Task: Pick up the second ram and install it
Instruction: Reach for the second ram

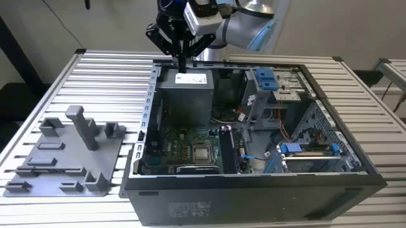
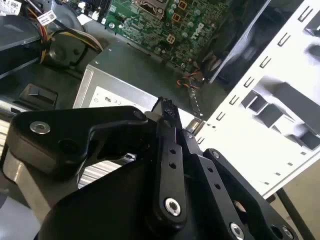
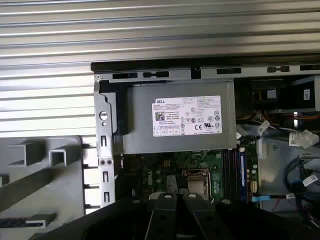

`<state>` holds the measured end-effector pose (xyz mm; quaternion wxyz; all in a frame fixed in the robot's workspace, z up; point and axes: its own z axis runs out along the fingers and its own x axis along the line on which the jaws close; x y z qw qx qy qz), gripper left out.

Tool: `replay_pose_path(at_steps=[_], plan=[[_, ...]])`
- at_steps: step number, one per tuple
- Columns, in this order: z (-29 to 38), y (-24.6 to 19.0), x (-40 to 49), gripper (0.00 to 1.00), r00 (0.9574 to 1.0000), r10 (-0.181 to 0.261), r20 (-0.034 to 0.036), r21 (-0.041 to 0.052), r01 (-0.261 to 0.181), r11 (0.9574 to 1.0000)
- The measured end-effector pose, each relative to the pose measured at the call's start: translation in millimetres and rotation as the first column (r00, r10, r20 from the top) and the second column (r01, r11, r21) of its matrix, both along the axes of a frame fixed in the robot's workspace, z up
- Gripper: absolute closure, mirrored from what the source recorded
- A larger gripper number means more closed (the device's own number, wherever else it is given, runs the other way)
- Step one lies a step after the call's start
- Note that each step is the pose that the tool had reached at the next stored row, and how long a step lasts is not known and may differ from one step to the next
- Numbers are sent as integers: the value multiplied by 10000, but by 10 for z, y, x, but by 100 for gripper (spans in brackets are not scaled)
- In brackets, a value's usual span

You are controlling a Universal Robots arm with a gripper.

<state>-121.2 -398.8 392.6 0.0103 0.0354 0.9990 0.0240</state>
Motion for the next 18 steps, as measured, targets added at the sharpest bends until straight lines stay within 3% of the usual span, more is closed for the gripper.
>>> replay_pose_path(at_steps=[13,18], plan=[[0,0,-1,89,10000,0,1,0,0,10000],[0,0,-60,89,10000,4,3,-1,-4,10000]])
